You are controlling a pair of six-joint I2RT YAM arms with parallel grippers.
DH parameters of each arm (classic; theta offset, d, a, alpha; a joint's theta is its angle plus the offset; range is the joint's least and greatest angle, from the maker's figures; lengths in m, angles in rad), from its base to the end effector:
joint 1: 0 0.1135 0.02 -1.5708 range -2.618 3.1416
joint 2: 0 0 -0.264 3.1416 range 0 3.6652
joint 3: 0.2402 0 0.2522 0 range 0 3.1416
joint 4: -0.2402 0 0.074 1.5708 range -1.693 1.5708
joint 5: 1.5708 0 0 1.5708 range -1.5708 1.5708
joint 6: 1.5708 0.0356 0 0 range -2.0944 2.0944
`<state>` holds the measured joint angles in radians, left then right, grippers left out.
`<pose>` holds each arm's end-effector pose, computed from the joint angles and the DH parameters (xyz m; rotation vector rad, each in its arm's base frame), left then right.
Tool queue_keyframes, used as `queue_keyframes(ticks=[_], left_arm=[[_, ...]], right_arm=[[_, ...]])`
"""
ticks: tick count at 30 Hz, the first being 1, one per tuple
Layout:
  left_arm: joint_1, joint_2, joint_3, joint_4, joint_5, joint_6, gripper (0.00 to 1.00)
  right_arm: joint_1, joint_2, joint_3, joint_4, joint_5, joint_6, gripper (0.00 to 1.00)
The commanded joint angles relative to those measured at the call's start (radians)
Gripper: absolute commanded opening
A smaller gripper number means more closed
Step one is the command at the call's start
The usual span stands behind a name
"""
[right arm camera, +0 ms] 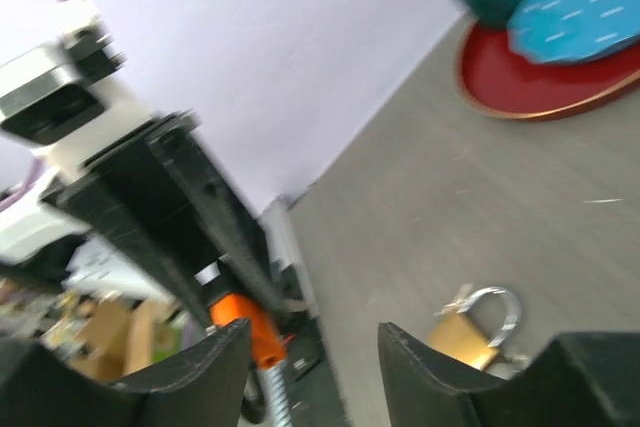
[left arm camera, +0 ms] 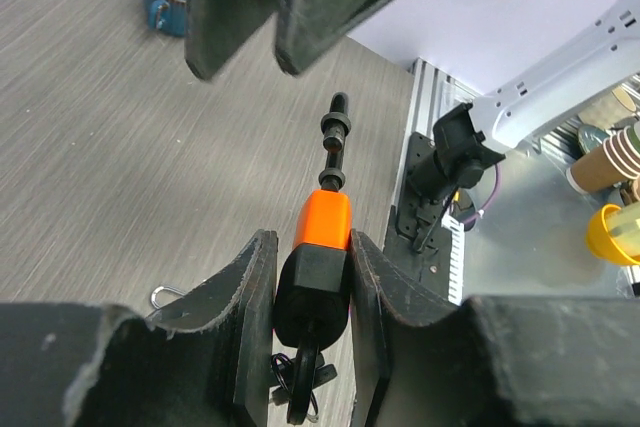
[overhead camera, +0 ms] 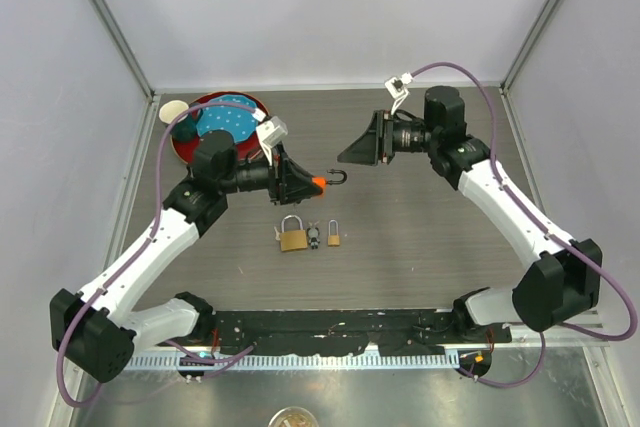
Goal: Lock with the key
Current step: Lock the lock.
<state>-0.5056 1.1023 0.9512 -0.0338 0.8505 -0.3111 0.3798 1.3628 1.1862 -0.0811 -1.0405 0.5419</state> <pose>0.2038 -0.1434 0.3536 0.8326 1.6935 -1.3166 0.2729 0.1420 0.3644 -0.6553 1.8843 1.5619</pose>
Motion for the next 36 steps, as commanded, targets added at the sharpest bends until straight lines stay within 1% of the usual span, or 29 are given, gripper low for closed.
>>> queue_keyframes(ticks=[1, 3, 6, 9, 11, 14, 15, 17, 18, 22, 27, 29, 34, 36], left_arm=[[0.001, -0.019, -0.002, 0.12, -0.05, -0.048, 0.0], [0.001, -0.028, -0.012, 0.133, -0.068, -0.063, 0.0], [0.001, -0.027, -0.014, 0.14, -0.096, -0.071, 0.0], [0.002, -0.006, 0.004, 0.112, -0.143, -0.097, 0.0], [0.003, 0.028, 0.038, 0.072, -0.128, -0.115, 0.0], [0.003, 0.057, 0.063, 0.067, -0.104, -0.157, 0.0], [0.003, 0.071, 0.064, 0.09, -0.084, -0.169, 0.0], [0.003, 0.076, 0.06, 0.121, -0.065, -0.203, 0.0], [0.003, 0.079, 0.058, 0.149, -0.053, -0.213, 0.0], [0.003, 0.07, 0.057, 0.186, -0.025, -0.232, 0.0], [-0.001, 0.06, 0.054, 0.229, 0.025, -0.267, 0.0], [-0.004, 0.051, 0.055, 0.227, 0.051, -0.264, 0.0], [-0.004, 0.021, 0.049, 0.176, 0.044, -0.215, 0.0], [-0.004, 0.004, 0.047, 0.157, 0.022, -0.201, 0.0]], right_arm=[[-0.016, -0.086, 0.09, -0.161, 0.266, -0.175, 0.62], [-0.016, -0.123, 0.086, -0.152, 0.298, -0.2, 0.63], [-0.015, -0.174, 0.058, -0.123, 0.301, -0.232, 0.64], [-0.015, -0.198, 0.04, -0.108, 0.268, -0.252, 0.62], [-0.015, -0.211, 0.024, -0.089, 0.214, -0.255, 0.59], [-0.002, -0.229, -0.007, -0.037, 0.165, -0.241, 0.52], [0.001, -0.223, -0.005, -0.037, 0.154, -0.243, 0.45], [0.016, -0.199, 0.003, -0.052, 0.14, -0.253, 0.39], [0.021, -0.191, 0.009, -0.066, 0.132, -0.257, 0.35], [0.068, -0.154, 0.018, -0.089, 0.157, -0.275, 0.29], [0.083, -0.097, 0.016, -0.098, 0.203, -0.28, 0.27], [0.088, -0.085, 0.016, -0.106, 0.263, -0.281, 0.27], [0.09, -0.068, 0.036, -0.154, 0.315, -0.301, 0.28], [0.088, -0.07, 0.039, -0.161, 0.327, -0.304, 0.31]])
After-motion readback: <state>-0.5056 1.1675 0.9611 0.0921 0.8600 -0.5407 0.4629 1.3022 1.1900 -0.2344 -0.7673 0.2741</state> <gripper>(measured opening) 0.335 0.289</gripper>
